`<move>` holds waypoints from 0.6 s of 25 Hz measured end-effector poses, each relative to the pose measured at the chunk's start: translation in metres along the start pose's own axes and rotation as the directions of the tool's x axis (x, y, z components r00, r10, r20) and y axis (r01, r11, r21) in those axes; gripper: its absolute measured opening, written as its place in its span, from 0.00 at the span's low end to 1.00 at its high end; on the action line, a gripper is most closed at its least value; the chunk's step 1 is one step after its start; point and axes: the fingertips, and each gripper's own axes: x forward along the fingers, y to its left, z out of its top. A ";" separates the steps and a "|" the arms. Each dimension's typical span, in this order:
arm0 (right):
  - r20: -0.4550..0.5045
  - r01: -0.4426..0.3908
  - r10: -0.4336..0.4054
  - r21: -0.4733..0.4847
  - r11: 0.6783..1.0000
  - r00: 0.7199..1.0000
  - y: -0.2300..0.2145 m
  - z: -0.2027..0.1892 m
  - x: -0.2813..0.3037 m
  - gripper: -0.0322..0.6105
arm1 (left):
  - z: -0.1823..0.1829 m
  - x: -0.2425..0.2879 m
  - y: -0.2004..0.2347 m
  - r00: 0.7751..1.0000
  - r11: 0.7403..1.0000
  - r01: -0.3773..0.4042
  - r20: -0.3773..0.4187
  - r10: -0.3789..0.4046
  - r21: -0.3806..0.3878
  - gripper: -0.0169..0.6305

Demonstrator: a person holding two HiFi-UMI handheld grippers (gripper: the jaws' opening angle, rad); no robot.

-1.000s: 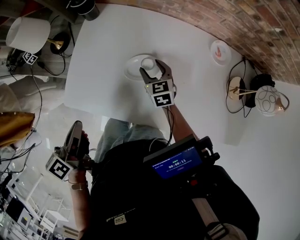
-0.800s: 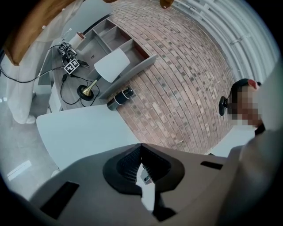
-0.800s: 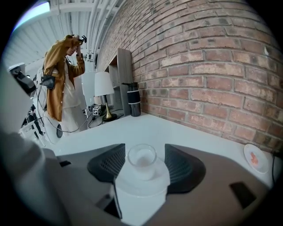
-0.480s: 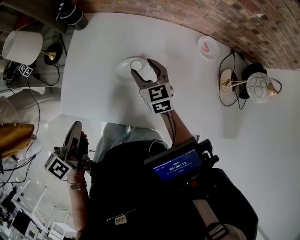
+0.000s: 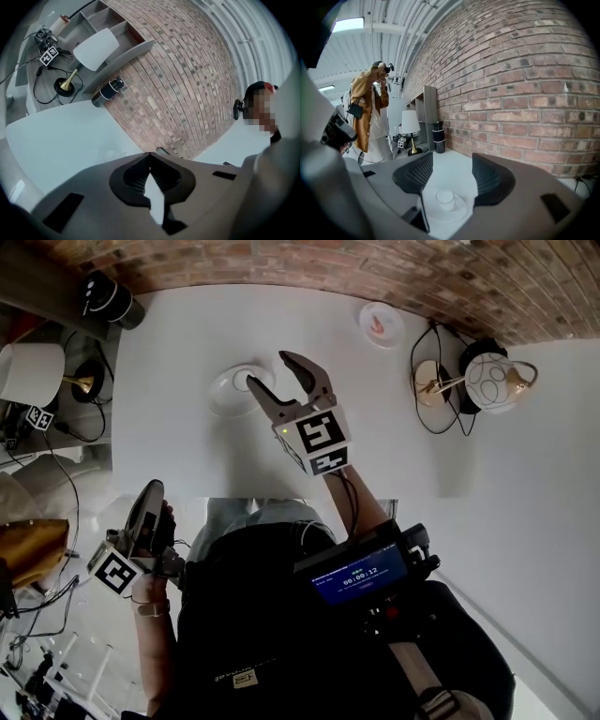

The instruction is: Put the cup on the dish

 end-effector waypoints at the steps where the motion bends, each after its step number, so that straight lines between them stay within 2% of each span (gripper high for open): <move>1: 0.015 0.008 -0.009 0.010 1.000 1.000 -0.003 0.006 -0.005 0.46 | 0.002 0.005 -0.003 1.000 1.000 0.009 -0.009 -0.009 0.009 0.03; 4: 0.047 0.031 -0.032 0.024 0.999 0.998 -0.008 0.020 -0.018 0.46 | 0.004 0.013 -0.005 0.999 0.999 0.024 -0.032 -0.023 0.024 0.03; 10: 0.094 0.077 -0.079 0.022 0.997 0.992 -0.018 0.045 -0.046 0.46 | 0.006 0.032 -0.014 0.993 0.995 0.097 -0.070 -0.095 0.033 0.03; 15: 0.160 0.112 -0.117 0.043 0.993 0.980 -0.025 0.067 -0.073 0.46 | 0.012 0.054 -0.031 0.981 0.982 0.174 -0.104 -0.166 0.078 0.03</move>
